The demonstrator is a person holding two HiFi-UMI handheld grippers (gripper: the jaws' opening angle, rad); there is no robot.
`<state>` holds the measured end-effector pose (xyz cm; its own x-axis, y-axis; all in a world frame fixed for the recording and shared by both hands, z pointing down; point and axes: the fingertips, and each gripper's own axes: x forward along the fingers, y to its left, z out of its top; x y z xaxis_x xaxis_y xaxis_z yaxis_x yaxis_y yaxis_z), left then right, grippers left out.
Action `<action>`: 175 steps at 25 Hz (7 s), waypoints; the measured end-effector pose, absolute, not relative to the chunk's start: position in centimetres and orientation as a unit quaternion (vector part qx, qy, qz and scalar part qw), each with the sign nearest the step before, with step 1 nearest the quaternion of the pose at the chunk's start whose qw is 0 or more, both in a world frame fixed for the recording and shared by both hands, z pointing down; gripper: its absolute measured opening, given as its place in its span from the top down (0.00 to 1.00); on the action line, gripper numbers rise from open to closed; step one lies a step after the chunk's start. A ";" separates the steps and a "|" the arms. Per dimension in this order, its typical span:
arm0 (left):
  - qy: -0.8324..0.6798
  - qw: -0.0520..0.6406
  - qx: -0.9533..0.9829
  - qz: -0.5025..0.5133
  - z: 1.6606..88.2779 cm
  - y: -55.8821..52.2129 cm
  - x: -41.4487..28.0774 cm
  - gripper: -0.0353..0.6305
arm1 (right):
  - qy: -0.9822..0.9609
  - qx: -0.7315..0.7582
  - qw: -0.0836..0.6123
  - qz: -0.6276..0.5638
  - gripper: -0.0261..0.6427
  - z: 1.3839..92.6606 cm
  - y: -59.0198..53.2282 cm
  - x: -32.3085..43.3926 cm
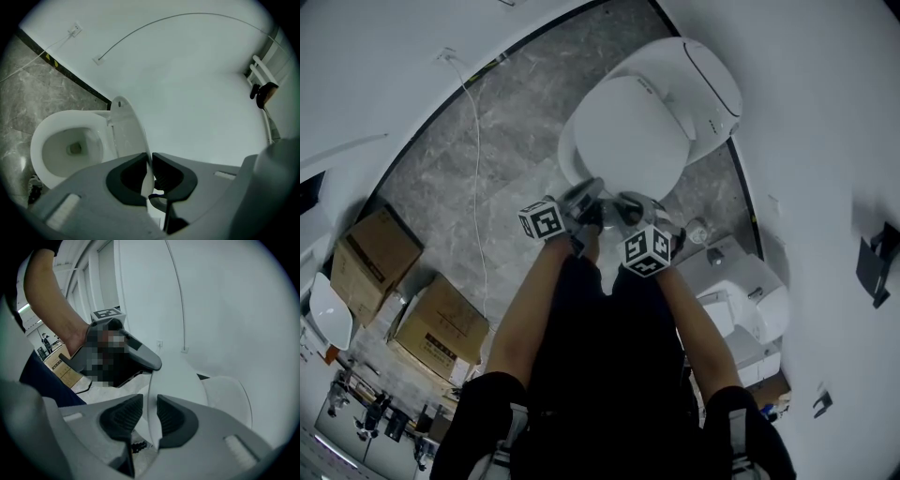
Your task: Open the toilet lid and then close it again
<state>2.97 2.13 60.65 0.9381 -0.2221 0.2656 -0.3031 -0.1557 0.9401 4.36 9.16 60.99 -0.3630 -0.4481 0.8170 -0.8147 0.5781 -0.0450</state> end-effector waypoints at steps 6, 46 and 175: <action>-0.179 0.641 0.746 -0.005 58.9 1.5 4.9 0.89 | -0.785 0.428 0.403 0.197 0.81 59.2 8.5 6.4; -0.272 0.427 0.850 0.146 50.7 2.5 1.1 0.89 | -0.777 0.470 0.385 0.165 0.89 52.7 5.2 19.0; -0.214 0.468 0.849 0.123 52.5 6.3 -4.9 0.88 | -0.754 0.464 0.407 0.224 0.86 56.2 7.7 12.7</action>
